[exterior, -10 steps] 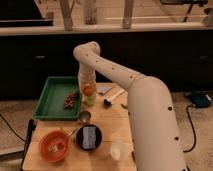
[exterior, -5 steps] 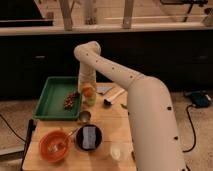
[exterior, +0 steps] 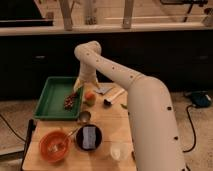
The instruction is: Place apple in plastic cup
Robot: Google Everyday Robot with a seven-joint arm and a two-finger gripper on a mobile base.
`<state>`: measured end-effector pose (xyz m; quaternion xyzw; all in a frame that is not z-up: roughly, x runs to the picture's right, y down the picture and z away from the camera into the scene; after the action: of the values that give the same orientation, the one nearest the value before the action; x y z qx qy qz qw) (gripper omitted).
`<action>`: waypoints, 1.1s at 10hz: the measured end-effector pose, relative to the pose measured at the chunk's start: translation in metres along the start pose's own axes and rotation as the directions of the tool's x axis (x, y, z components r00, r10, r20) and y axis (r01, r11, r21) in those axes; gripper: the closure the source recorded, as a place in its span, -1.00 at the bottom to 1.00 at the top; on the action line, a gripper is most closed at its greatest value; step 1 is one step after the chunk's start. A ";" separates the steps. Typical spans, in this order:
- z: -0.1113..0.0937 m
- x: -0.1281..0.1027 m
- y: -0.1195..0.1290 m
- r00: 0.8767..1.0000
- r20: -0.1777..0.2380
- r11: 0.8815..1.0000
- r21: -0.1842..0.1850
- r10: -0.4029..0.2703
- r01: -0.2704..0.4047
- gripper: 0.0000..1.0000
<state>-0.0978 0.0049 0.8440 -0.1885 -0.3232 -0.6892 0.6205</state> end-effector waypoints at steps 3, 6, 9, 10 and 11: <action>0.001 -0.001 0.002 1.000 0.000 1.000 0.009 0.001 -0.001 -0.60; 0.001 -0.001 0.001 0.999 -0.008 0.999 0.031 -0.033 0.033 -0.60; 0.001 -0.001 0.000 0.999 -0.011 0.998 0.038 -0.046 0.047 -0.60; 0.001 -0.001 -0.001 0.999 -0.010 0.998 0.038 -0.047 0.048 -0.60; 0.001 -0.001 -0.001 0.999 -0.010 0.998 0.039 -0.048 0.048 -0.60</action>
<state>-0.0989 0.0069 0.8438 -0.1653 -0.3381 -0.6985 0.6087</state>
